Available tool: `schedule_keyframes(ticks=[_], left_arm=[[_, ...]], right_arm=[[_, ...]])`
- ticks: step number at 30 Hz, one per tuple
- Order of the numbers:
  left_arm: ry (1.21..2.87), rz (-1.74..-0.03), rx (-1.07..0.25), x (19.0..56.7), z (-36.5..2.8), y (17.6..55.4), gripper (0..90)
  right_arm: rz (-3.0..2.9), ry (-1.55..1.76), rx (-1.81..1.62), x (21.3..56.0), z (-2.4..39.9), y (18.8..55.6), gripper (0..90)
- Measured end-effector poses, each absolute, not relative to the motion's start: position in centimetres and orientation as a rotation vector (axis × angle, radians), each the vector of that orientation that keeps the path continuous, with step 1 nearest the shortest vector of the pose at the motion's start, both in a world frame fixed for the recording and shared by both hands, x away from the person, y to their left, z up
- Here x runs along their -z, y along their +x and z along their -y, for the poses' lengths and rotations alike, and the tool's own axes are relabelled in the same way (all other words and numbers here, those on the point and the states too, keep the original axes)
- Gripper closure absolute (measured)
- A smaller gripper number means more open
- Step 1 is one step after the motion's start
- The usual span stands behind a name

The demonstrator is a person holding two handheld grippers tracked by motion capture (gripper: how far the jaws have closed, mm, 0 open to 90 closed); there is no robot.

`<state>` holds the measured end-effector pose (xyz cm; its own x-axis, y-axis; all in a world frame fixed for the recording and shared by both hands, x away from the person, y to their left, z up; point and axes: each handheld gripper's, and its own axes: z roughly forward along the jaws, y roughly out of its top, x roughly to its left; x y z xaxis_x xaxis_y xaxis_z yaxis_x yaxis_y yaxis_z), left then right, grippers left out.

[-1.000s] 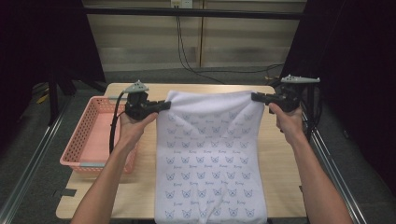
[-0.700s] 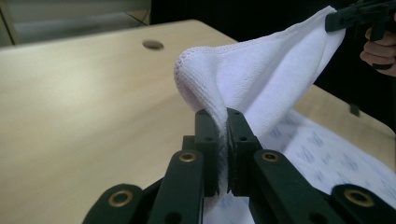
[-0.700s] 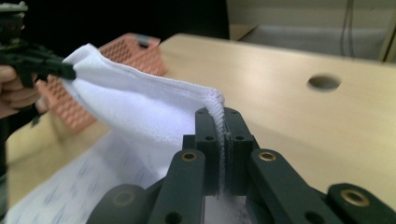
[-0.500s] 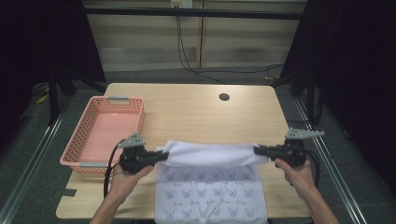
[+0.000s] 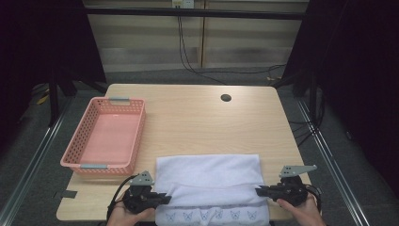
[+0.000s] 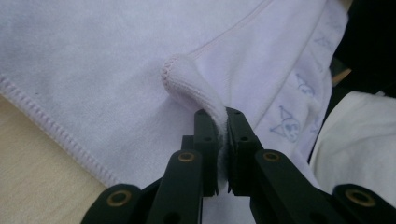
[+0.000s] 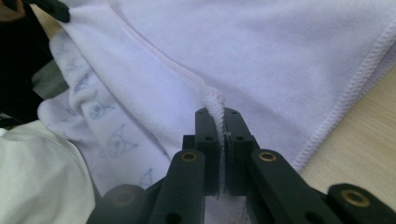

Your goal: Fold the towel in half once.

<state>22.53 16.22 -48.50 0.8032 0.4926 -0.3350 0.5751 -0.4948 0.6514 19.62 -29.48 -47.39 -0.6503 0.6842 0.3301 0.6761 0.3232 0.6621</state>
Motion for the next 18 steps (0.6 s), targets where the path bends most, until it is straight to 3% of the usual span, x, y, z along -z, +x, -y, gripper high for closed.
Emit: schedule_keyframes(ticks=[3,8,11,16,18], left_arm=[[2.19,-0.835,0.176,49.4,-16.1,23.1,85.0],[2.23,-0.807,0.089,49.3,-15.8,23.6,85.8],[2.183,-0.871,0.105,49.6,-16.0,25.5,86.2],[2.207,-0.839,-0.024,49.6,-14.7,28.9,86.3],[2.198,-0.865,-0.019,49.7,-14.1,30.4,86.3]], right_arm=[[-2.592,1.314,-1.184,48.1,29.1,20.1,87.2],[-2.655,1.302,-1.083,49.0,28.2,20.8,87.2],[-2.638,1.31,-1.108,49.2,28.0,21.3,87.3],[-2.569,1.318,-1.08,49.2,28.1,23.1,87.3],[-2.539,1.335,-1.067,49.2,28.3,24.0,87.3]])
